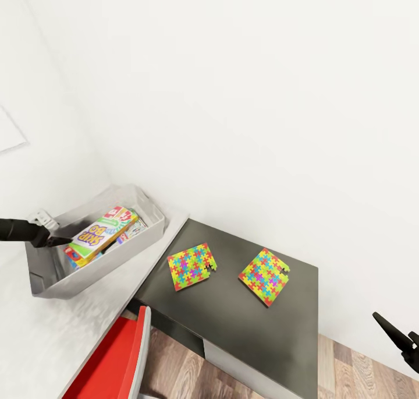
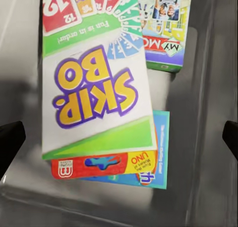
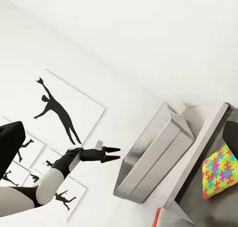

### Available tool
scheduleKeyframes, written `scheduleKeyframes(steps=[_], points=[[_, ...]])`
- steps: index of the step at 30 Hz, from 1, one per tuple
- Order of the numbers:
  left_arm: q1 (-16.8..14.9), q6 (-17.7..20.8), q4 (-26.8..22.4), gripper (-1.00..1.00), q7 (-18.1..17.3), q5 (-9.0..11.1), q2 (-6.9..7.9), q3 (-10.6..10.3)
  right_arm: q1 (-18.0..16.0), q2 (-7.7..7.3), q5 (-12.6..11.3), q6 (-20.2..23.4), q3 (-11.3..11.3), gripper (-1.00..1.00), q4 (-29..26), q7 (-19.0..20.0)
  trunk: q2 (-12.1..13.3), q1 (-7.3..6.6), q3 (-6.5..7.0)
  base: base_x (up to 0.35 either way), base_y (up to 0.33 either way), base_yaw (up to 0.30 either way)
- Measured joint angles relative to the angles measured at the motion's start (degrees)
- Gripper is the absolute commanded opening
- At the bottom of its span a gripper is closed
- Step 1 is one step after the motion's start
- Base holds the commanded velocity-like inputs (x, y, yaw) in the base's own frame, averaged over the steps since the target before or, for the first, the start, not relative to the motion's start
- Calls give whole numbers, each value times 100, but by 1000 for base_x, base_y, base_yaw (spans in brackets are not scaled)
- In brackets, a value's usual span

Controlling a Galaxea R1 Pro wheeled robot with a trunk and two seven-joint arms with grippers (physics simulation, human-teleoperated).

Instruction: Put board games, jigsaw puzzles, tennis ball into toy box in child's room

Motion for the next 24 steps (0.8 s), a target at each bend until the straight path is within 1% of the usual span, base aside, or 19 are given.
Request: scheduleKeyframes(steps=[3,7,9,12,14,15,18,21,24], points=[[-5,1,-2,100,-221,5,10,5,0,0,0,0,-2,100,0,0,0,0,0,0,0,0],[-4,14,-10,100,-681,9,36,11,0,2,0,0,-3,100,0,0,0,0,0,0,0,0],[-4,19,-11,100,-816,11,43,10,0,4,0,0,-3,100,0,0,0,0,0,0,0,0],[-6,21,-12,100,-861,13,47,15,0,0,0,0,-3,100,0,0,0,0,0,0,0,0],[-6,21,-14,100,-887,17,65,61,0,3,0,0,-3,100,0,0,0,0,0,0,0,0],[-7,21,-17,100,-892,17,74,93,0,2,0,0,-3,100,0,0,0,0,0,0,0,0],[-7,18,-30,100,-908,20,99,402,0,7,0,0,-3,100,0,0,0,0,0,0,0,0],[-7,20,-63,100,-915,21,104,578,0,10,0,0,-3,100,0,0,0,0,0,0,0,0],[-4,25,-97,100,-933,19,106,703,0,12,0,0,-5,100,0,0,0,0,0,0,0,0]])
